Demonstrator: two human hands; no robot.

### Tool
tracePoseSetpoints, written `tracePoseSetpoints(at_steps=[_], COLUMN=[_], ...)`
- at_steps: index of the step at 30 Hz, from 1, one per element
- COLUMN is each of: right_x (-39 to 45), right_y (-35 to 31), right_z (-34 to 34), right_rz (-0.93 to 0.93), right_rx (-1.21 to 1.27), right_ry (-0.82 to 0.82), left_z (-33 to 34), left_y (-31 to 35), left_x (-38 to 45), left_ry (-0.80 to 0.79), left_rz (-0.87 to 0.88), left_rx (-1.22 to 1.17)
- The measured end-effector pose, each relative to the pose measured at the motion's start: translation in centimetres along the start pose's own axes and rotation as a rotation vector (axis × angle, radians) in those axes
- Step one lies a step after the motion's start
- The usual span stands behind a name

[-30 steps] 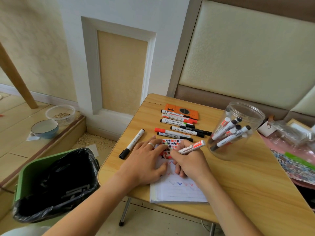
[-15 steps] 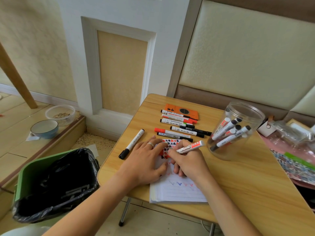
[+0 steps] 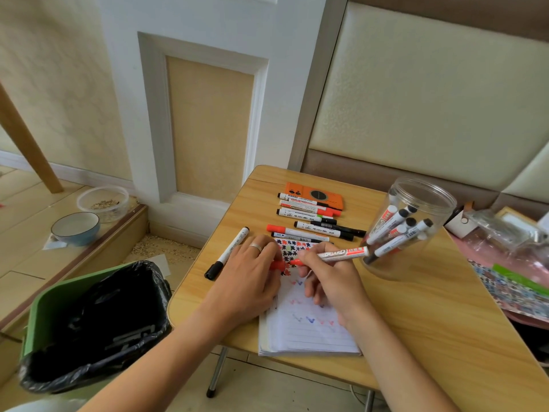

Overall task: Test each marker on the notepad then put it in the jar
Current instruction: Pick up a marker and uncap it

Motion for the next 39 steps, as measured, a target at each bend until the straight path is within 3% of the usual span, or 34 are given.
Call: tracePoseSetpoints(at_steps=[10,13,19,26,29,39], right_x=[-0.3,-0.2,-0.2,0.4,0.5,-0.5], right_y=[-0.4,-1.0,-1.3,0.3,0.6,-1.0], right_z=[0.8,0.9,1.4,-1.6,-2.0,0.9], right_rz=[-0.017,-0.032,-0.072,0.038,0.011,-0.108], right_rx=[0.055,0.171,0.172,0.406,0.342,-0.031], right_ry=[-0.105,-0.135,-0.187,0.108,0.141,-0.106], left_z=[-1.3,-1.6,-1.2,-1.6,-1.8,-1.6], left_y=[0.7,0.9,1.4,0.5,0.8,0.5], left_x=[-0.3,-0.4,-0.7,-0.5,-0.6,-0.2], left_ry=[0.041,0.016,-0.044,0.031,0.029,-0.021], left_rz=[0.072,0.073,0.095,0.024,0.035,0.046], left_rx=[-0.102,-0.194,-0.211,-0.175,-0.208,-0.300])
Point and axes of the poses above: each hand's wrist, its own x-axis towards the middle knuckle, its own z-axis out of the palm, y = z × x, the point moved 10 cm from there along x, towards the middle knuckle, and after that the axes turned 12 degrees about -z, right-handed, at the moved point
